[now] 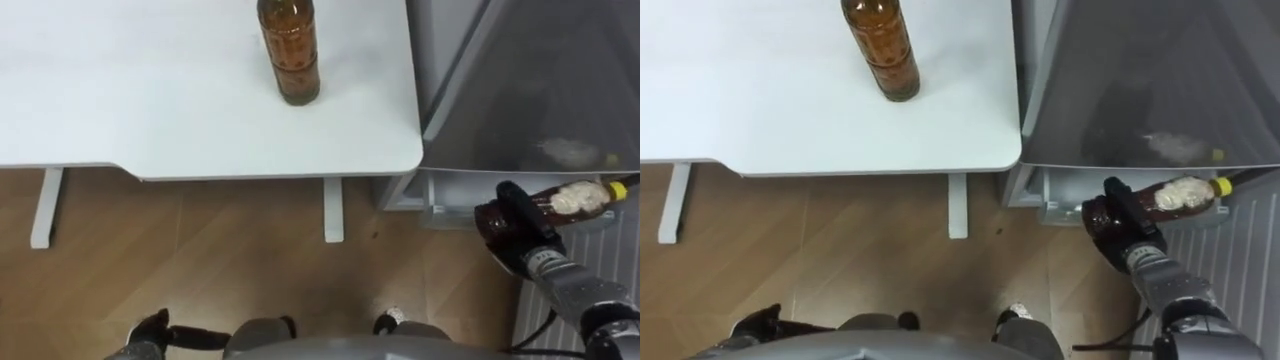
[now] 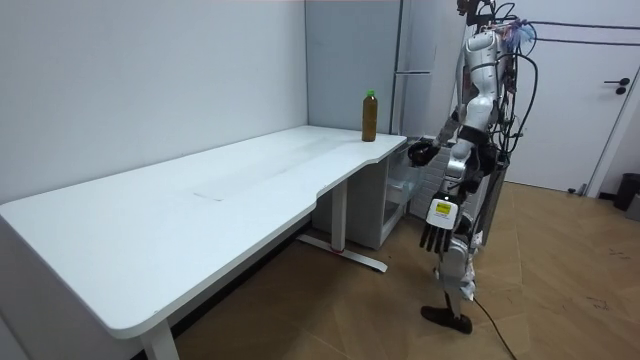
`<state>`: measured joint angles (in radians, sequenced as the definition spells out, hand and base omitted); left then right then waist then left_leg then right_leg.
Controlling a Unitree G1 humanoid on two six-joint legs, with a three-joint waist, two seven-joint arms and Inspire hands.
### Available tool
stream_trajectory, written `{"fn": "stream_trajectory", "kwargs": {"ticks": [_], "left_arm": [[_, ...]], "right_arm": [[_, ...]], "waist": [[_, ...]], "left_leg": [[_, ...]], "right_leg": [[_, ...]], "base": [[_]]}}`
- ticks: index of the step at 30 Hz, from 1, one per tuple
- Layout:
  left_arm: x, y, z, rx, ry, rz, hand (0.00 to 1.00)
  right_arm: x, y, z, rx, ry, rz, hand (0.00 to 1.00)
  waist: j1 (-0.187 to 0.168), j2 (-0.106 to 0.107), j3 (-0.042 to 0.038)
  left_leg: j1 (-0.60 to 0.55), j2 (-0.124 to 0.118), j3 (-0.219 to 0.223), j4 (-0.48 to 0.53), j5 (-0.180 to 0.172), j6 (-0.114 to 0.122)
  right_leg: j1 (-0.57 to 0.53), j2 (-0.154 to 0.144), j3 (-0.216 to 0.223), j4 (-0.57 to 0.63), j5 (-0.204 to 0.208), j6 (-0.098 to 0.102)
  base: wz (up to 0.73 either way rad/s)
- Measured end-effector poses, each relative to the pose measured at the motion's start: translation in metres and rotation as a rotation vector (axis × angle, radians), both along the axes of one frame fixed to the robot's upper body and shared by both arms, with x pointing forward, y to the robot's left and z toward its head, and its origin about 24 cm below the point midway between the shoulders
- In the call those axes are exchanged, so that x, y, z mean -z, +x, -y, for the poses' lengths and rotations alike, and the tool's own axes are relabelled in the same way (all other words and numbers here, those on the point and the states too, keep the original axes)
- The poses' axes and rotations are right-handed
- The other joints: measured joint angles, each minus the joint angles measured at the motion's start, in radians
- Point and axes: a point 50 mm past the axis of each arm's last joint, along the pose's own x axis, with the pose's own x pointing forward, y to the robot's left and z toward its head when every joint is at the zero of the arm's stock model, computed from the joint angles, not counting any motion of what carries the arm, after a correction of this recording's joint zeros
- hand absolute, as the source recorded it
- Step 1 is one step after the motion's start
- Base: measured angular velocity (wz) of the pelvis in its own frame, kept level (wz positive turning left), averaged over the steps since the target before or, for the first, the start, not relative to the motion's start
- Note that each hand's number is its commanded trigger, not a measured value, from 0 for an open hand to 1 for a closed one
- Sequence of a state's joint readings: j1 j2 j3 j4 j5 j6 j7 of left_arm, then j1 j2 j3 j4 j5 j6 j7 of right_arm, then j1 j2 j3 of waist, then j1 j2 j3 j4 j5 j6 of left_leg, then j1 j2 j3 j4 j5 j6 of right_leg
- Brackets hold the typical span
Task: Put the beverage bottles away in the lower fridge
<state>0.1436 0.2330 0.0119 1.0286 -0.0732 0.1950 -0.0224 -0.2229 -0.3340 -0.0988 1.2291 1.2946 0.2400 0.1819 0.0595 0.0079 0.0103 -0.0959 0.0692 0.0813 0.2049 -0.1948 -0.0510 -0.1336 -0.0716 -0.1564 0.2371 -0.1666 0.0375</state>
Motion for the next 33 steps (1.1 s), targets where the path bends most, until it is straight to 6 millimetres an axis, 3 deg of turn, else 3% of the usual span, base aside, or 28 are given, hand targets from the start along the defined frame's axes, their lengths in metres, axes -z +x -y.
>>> {"fn": "stream_trajectory", "kwargs": {"ticks": [2, 3, 33], "left_arm": [[0.0, -0.002, -0.001, 0.003, -0.015, -0.013, 0.0], [0.0, -0.003, -0.003, 0.007, -0.022, -0.02, 0.0], [-0.002, -0.007, -0.008, 0.01, -0.079, -0.052, 0.0]], "right_arm": [[-0.001, 0.003, -0.001, -0.004, 0.006, 0.0, 0.13], [-0.001, 0.003, -0.001, -0.006, 0.01, -0.001, 0.0], [-0.01, 0.014, 0.008, -0.03, -0.003, 0.007, 0.0]], "waist": [[0.001, 0.0, 0.0], [0.001, 0.0, 0.0002], [-0.002, -0.003, 0.0081]], "left_leg": [[-0.005, 0.0, 0.0, -0.001, 0.0, 0.0], [-0.007, 0.0, 0.0, -0.001, 0.0, 0.0], [-0.025, 0.001, 0.001, 0.002, 0.0, 0.0]], "right_leg": [[-0.005, 0.0, 0.0, 0.0, 0.0, 0.0], [-0.008, 0.0, 0.0, 0.0, 0.0, 0.0], [-0.025, 0.0, -0.002, 0.0, 0.001, -0.001]], "base": [[0.0], [0.0], [0.0]]}}
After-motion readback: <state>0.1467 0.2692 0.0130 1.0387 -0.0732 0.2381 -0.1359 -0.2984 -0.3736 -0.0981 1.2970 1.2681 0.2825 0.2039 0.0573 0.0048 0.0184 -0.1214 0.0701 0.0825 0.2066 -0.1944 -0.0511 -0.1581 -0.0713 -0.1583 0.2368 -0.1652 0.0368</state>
